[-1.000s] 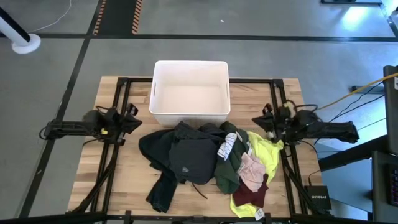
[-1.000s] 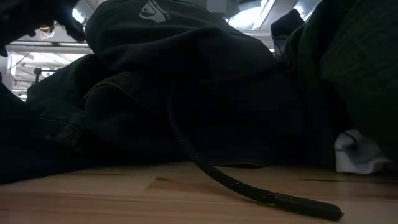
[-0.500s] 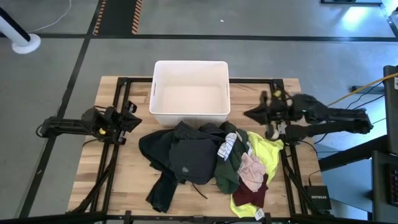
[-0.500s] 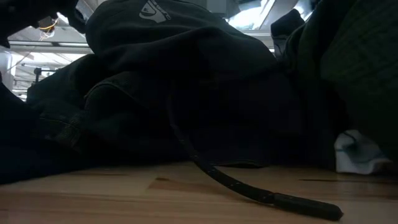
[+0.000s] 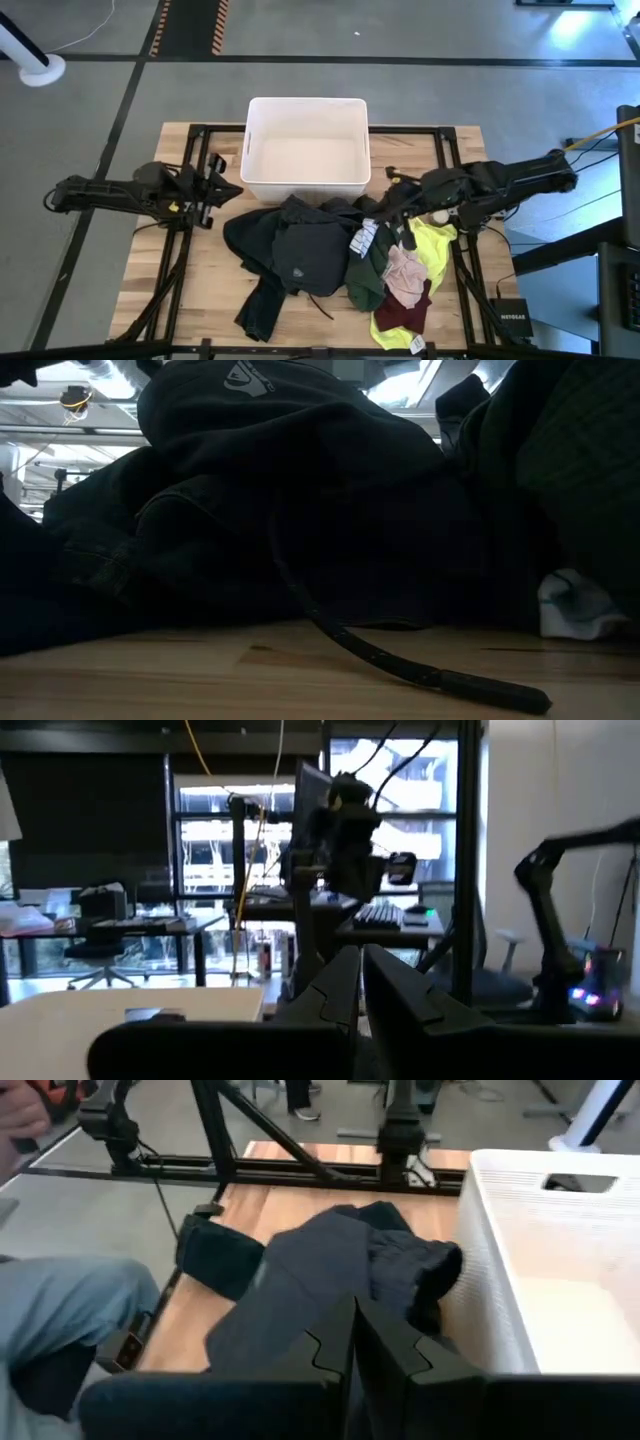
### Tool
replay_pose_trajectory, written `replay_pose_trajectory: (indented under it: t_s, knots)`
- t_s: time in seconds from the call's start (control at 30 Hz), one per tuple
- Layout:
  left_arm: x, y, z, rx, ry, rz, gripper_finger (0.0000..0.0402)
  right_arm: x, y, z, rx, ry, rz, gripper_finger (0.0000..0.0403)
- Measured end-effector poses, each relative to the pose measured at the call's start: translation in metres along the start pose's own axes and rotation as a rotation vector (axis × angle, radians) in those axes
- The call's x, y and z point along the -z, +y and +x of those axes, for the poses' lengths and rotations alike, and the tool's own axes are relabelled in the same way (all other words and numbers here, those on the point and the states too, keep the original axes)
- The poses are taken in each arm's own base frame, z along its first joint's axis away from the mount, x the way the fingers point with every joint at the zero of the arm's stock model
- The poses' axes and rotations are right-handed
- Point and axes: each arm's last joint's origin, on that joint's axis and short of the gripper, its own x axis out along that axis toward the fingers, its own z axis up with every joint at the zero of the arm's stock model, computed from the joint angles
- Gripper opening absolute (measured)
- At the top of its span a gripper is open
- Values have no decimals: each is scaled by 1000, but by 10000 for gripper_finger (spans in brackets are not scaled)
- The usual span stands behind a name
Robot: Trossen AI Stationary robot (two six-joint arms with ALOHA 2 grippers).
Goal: Sort clothes
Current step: Put the black pants into the white laundry bin
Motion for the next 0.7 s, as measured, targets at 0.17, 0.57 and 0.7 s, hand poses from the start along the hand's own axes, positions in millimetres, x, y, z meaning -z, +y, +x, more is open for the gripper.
replay_pose_trajectory:
  t_s: [0.17,0.57,0.7]
  knots:
    - [0,0,1,-3,3,38,13,2,5,31,22,59,-65,35]
    - [-9,0,0,-13,-87,170,13,23,-5,80,308,225,-112,220]
    - [-11,0,0,-18,-110,215,13,27,-23,93,305,273,-89,275]
